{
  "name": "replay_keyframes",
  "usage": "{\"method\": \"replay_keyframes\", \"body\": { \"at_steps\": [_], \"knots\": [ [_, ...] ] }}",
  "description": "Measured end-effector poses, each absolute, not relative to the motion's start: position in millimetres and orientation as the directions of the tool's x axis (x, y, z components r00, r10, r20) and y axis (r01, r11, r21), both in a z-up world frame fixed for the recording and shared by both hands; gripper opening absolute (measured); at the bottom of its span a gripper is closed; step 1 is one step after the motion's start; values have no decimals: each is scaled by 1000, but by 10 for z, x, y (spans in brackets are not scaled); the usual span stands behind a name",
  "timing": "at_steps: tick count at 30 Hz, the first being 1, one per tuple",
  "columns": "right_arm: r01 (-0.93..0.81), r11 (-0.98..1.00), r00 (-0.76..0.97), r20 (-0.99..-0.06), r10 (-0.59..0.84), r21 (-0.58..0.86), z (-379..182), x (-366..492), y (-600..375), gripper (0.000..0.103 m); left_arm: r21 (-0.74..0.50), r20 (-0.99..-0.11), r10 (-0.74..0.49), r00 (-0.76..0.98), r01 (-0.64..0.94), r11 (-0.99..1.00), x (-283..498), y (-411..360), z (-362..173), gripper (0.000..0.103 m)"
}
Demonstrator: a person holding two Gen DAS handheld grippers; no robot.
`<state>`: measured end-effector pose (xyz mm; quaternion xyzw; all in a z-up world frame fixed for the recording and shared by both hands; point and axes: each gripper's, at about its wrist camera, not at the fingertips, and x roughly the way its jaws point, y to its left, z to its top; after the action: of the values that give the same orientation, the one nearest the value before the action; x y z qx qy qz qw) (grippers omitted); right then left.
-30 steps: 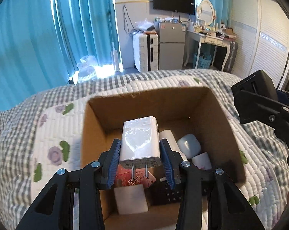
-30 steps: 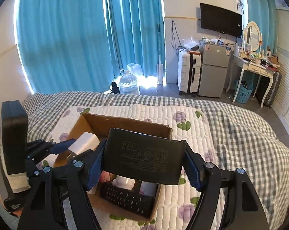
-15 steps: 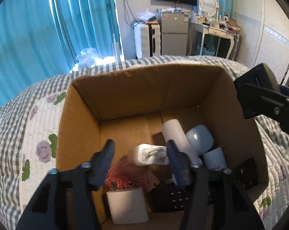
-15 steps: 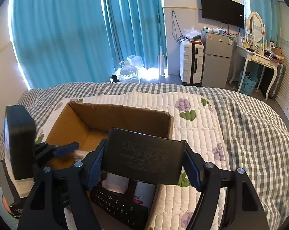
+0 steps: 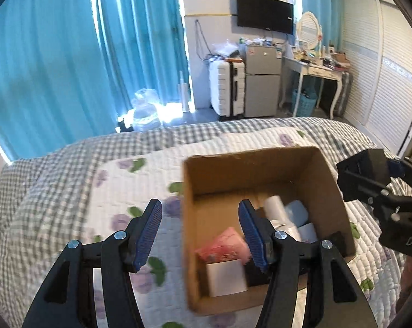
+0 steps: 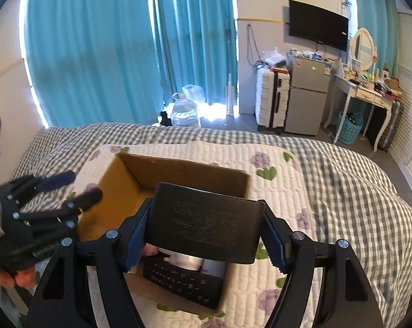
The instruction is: Organize rigid objects
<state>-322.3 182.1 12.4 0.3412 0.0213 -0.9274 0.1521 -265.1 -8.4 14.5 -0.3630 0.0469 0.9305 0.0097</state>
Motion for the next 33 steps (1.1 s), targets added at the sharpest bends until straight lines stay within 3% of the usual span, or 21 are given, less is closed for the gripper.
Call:
{"method": "replay_keyframes", "body": {
  "at_steps": [11,21,26,33],
  "knots": [
    [351,-932,-604,-740,-296,87,-463,-3730,1049,72,66,-683,-67,-728,30,-997,-2763,-627,-36,61],
    [350,-934,-477,-844,-245,73,-872,-4187,762,73,35,-702,-39,-711,21,-999,-2893,-785,-317,61],
    [339,-941,-564,-800,-205,2,-717,-4032,843,74,37,-712,-45,-701,27,-999,-2834,-788,-333,61],
    [324,-946,-621,-751,-224,15,-199,-3696,988,74,23,-672,-23,-740,10,-1000,-2578,-574,66,61]
  ]
}}
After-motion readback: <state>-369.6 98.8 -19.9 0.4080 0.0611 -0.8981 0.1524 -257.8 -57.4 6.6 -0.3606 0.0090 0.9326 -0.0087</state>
